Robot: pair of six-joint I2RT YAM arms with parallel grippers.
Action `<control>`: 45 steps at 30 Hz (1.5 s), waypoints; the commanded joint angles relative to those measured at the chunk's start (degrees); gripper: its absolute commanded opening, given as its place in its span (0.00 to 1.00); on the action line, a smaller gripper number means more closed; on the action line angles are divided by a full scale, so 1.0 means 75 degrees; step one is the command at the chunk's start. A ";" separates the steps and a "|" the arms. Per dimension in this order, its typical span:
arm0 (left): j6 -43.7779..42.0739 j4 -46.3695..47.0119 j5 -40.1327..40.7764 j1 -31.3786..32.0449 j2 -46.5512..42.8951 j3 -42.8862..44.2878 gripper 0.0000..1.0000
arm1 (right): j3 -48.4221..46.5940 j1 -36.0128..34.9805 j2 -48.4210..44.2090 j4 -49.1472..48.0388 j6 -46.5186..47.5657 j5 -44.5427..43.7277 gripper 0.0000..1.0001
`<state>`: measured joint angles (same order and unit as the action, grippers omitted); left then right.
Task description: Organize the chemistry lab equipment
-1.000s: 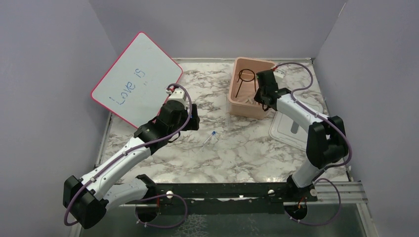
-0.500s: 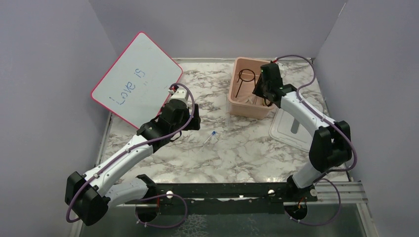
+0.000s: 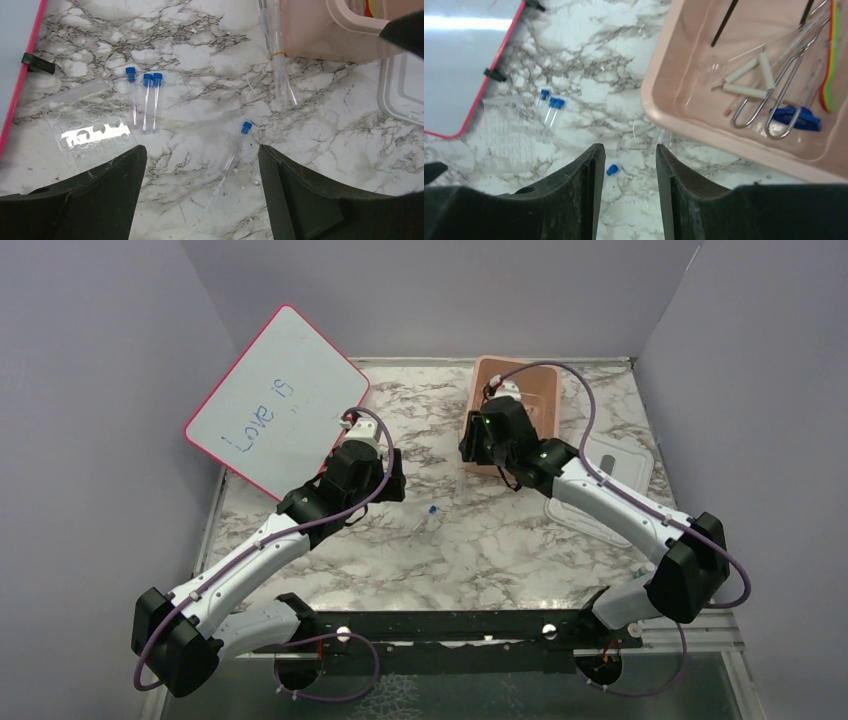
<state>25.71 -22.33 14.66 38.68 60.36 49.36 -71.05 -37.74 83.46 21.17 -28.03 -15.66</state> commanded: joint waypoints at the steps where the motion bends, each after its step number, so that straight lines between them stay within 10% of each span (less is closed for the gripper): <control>1: -0.0001 0.0239 0.0336 -0.0058 -0.0133 0.0075 0.85 | 0.0608 -0.0692 -0.0096 0.0067 -0.0291 -0.0782 0.47; 18: 0.0040 0.0269 0.0237 -0.0106 -0.0046 0.0040 0.85 | 0.0976 -0.1074 0.2314 -0.0800 -0.1751 -0.1674 0.64; 45: 0.0006 0.0270 0.0257 -0.0119 -0.0105 0.0016 0.85 | 0.1594 -0.1296 0.2287 -0.2545 0.0231 -0.0517 0.13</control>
<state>25.74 -21.93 15.79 38.09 60.34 49.36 -61.25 -46.94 105.38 7.14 -31.35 -26.59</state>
